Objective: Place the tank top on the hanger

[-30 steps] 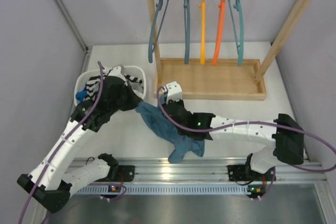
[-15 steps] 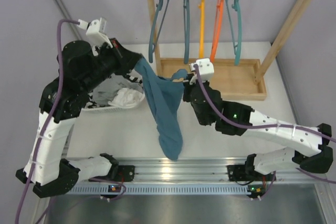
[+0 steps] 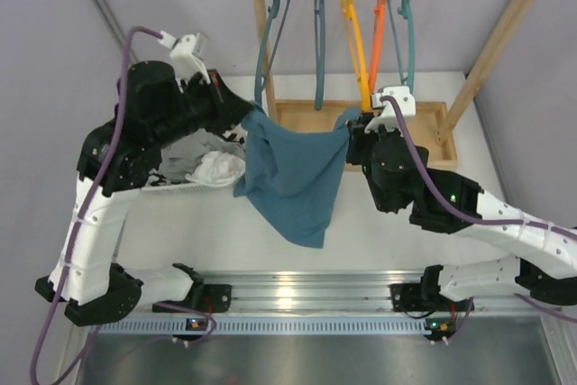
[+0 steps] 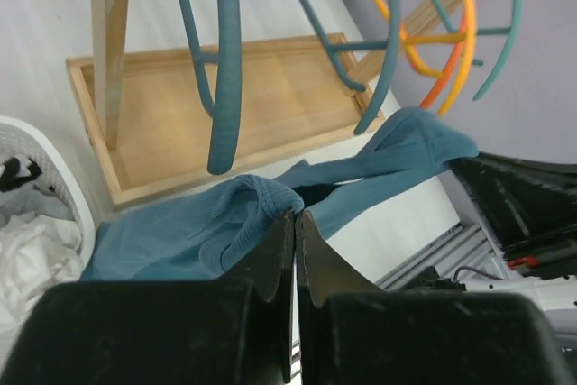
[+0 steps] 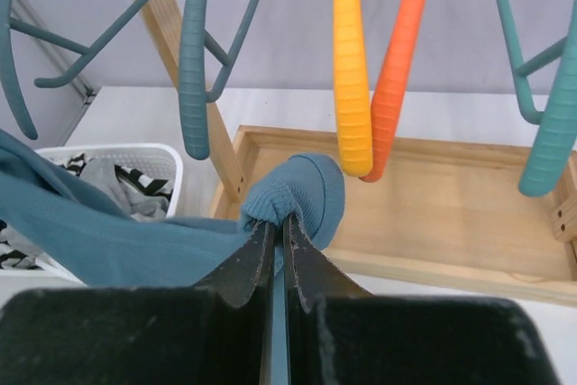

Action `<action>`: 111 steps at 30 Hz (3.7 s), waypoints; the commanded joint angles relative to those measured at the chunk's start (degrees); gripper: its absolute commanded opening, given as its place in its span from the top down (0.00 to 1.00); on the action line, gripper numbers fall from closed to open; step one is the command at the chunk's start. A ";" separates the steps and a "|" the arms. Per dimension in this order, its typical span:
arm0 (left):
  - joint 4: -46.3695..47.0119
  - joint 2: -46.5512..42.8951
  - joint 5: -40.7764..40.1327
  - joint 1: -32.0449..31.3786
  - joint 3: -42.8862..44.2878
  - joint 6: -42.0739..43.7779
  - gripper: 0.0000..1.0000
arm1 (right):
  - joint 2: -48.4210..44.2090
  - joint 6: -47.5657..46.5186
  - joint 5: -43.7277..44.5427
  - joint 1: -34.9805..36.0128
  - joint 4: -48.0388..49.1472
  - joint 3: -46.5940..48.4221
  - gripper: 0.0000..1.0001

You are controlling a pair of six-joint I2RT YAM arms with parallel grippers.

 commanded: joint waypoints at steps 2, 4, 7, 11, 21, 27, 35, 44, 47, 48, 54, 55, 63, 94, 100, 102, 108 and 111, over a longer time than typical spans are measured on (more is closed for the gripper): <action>2.90 -7.62 4.56 0.00 -22.80 -3.13 1.00 | -2.32 9.49 1.22 0.88 -7.03 -3.82 1.00; 6.67 -11.57 6.32 0.00 -35.60 -4.80 1.00 | -4.25 16.42 0.25 0.96 -8.52 -9.70 1.00; 13.25 -15.44 8.08 -0.18 -50.90 -8.75 1.00 | -7.06 26.79 -1.42 0.96 -10.55 -19.80 1.00; 20.64 -15.55 10.01 -0.44 -63.70 -11.13 1.00 | -9.18 38.95 -4.58 0.96 -10.82 -35.17 1.00; 33.49 1.40 10.90 -5.98 -71.36 -11.84 1.00 | -6.20 44.87 -13.10 -2.02 0.07 -50.24 1.00; 37.19 5.81 10.72 -6.59 -73.38 -11.84 0.90 | -4.34 43.54 -18.21 -4.31 3.78 -52.62 0.92; 33.78 0.54 8.44 -6.51 -71.46 -9.03 0.43 | -8.47 38.36 -19.52 -4.31 -1.14 -47.70 0.43; 26.74 -7.10 3.87 -6.50 -69.08 -7.27 0.35 | -12.60 32.13 -23.12 -2.12 -6.60 -41.20 0.27; 24.72 -9.65 3.08 -6.42 -68.55 -6.92 0.35 | -11.82 24.57 -26.80 -0.71 -4.14 -35.60 0.25; 23.75 -10.53 2.38 -6.42 -68.20 -6.92 0.35 | -10.95 20.38 -28.39 -0.36 -3.70 -33.39 0.25; 22.25 -13.43 1.76 -6.42 -67.50 -7.80 0.35 | -1.72 8.94 -30.87 0.44 -9.31 -5.63 0.25; 22.08 -13.61 1.76 -6.42 -67.50 -7.89 0.35 | 1.25 7.87 -29.73 0.44 -10.54 2.32 0.25; 21.28 -15.11 1.49 -6.51 -67.41 -8.41 0.35 | 13.49 -2.51 -20.06 -4.65 -22.33 34.55 0.27; 21.37 -14.14 3.43 -6.42 -67.50 -6.48 0.36 | 17.36 -1.55 -57.06 -56.78 -15.30 36.86 0.30; 20.93 -14.67 3.16 -6.42 -67.94 -6.74 0.36 | 18.85 -1.63 -56.53 -56.78 -15.21 36.07 0.43; 20.84 -14.67 3.07 -6.42 -67.94 -6.74 0.36 | 19.38 -2.33 -56.35 -56.78 -15.39 36.24 0.48; 20.32 -14.93 2.64 -6.42 -68.11 -6.66 0.36 | 21.67 -4.01 -56.27 -56.78 -18.28 38.52 0.55; 20.40 -14.67 2.64 -6.42 -68.11 -6.83 0.36 | 21.50 -4.71 -54.42 -56.78 -19.42 38.35 0.55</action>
